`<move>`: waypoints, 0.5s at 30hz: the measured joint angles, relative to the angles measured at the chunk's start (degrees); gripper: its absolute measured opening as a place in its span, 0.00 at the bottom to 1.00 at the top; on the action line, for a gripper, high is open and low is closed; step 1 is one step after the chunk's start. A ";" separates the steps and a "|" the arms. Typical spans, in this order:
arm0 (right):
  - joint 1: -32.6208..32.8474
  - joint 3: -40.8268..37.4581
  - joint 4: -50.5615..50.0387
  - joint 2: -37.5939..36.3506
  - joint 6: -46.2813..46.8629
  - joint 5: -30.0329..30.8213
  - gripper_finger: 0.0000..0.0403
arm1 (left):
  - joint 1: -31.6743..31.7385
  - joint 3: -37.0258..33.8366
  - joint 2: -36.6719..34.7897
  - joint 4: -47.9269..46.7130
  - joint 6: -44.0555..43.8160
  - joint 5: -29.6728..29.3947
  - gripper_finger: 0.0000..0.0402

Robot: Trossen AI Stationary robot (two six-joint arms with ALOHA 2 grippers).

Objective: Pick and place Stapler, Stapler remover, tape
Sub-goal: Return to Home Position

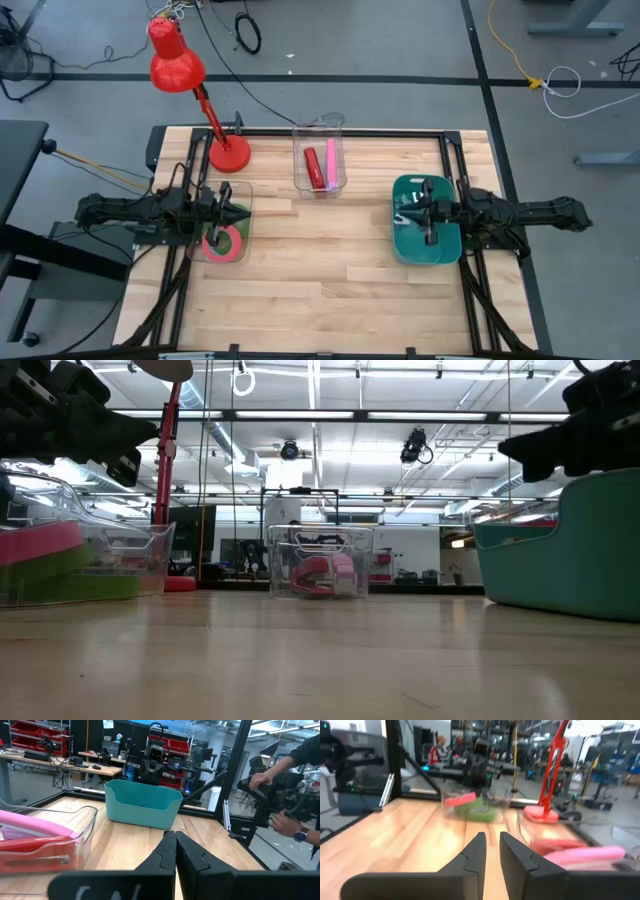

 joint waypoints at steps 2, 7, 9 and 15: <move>0.01 0.00 -1.94 -0.46 0.26 -0.17 0.14 | 0.01 0.00 -0.01 -0.01 -0.04 -0.01 0.01; 0.00 0.00 -4.56 -1.06 0.10 -0.16 0.14 | 0.00 0.00 0.01 0.00 0.01 0.00 0.01; 0.01 0.00 -5.52 -1.38 0.12 -0.18 0.14 | 0.01 0.00 0.01 0.00 -0.03 0.00 0.01; 0.00 0.00 -7.48 -2.56 0.25 -0.16 0.14 | -0.01 0.00 0.01 0.00 0.02 0.00 0.01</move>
